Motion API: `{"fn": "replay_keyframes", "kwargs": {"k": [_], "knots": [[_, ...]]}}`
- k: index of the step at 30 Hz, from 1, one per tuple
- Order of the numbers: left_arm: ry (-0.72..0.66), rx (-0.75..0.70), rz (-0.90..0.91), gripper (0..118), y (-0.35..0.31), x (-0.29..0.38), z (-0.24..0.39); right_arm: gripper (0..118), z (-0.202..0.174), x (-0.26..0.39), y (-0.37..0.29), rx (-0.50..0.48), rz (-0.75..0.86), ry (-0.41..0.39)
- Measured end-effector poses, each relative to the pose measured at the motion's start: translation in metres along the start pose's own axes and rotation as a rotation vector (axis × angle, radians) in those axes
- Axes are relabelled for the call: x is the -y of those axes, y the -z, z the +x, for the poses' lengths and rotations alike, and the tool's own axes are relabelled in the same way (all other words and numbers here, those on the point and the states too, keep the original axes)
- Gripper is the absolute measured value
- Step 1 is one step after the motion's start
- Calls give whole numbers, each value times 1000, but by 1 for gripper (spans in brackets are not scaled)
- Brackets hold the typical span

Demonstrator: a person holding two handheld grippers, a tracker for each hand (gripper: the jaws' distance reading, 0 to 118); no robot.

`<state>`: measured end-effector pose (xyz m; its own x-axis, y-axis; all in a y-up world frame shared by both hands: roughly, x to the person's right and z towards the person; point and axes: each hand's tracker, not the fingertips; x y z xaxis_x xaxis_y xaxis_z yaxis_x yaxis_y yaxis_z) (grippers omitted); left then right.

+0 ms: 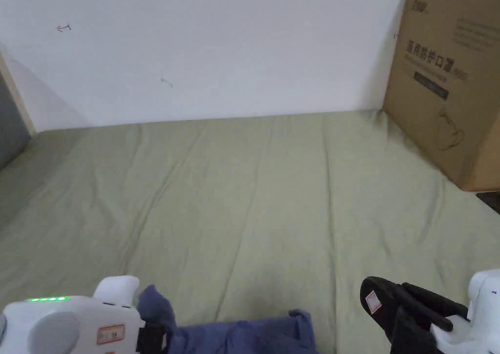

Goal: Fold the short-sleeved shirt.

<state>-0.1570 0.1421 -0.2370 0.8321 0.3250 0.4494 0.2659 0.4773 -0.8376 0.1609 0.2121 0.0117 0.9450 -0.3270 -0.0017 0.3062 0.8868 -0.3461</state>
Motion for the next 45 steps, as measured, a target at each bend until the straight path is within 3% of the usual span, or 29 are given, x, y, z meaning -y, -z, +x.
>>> {"fn": "replay_keyframes", "kwargs": {"k": [4,5,6,8,9,10,13,16,17,20,28,31,35,38,39,41,45], "knots": [[-157,250,-60,8,53,-15,41,0,18,-4,-14,34,25,24],[-170,299,-72,19,66,-17,49,0,22,-5,-18,49,30,32],[-176,337,-86,42,79,-18,59,0,28,-5,-20,61,33,43],[-176,325,-117,116,90,-18,70,0,38,-7,-23,76,32,61],[-194,346,-99,117,82,-16,70,0,41,-8,-25,83,34,65],[-194,364,-73,111,75,-18,74,0,45,-9,-27,89,41,66],[-154,374,-2,111,44,-21,66,0,53,-12,-30,104,69,87],[-76,297,42,110,21,-19,59,0,57,-13,-26,91,88,131],[-10,268,39,94,15,-18,63,0,58,-13,-24,88,89,137],[137,166,63,3,20,-6,86,0,58,-11,-19,77,83,137],[153,213,-146,4,124,11,133,0,63,-4,-18,81,53,137],[92,164,-288,2,179,36,127,0,69,-1,-14,99,24,139],[-216,384,-232,2,187,42,107,0,70,1,-10,118,0,147],[-331,612,-294,2,170,52,102,0,65,-1,-11,97,5,172],[-302,622,-274,2,158,53,105,0,63,-3,-11,89,7,175],[-150,544,-88,2,114,49,108,0,56,-10,-15,72,17,173],[18,416,267,2,-4,43,113,0,38,-33,-30,4,113,125]]}}
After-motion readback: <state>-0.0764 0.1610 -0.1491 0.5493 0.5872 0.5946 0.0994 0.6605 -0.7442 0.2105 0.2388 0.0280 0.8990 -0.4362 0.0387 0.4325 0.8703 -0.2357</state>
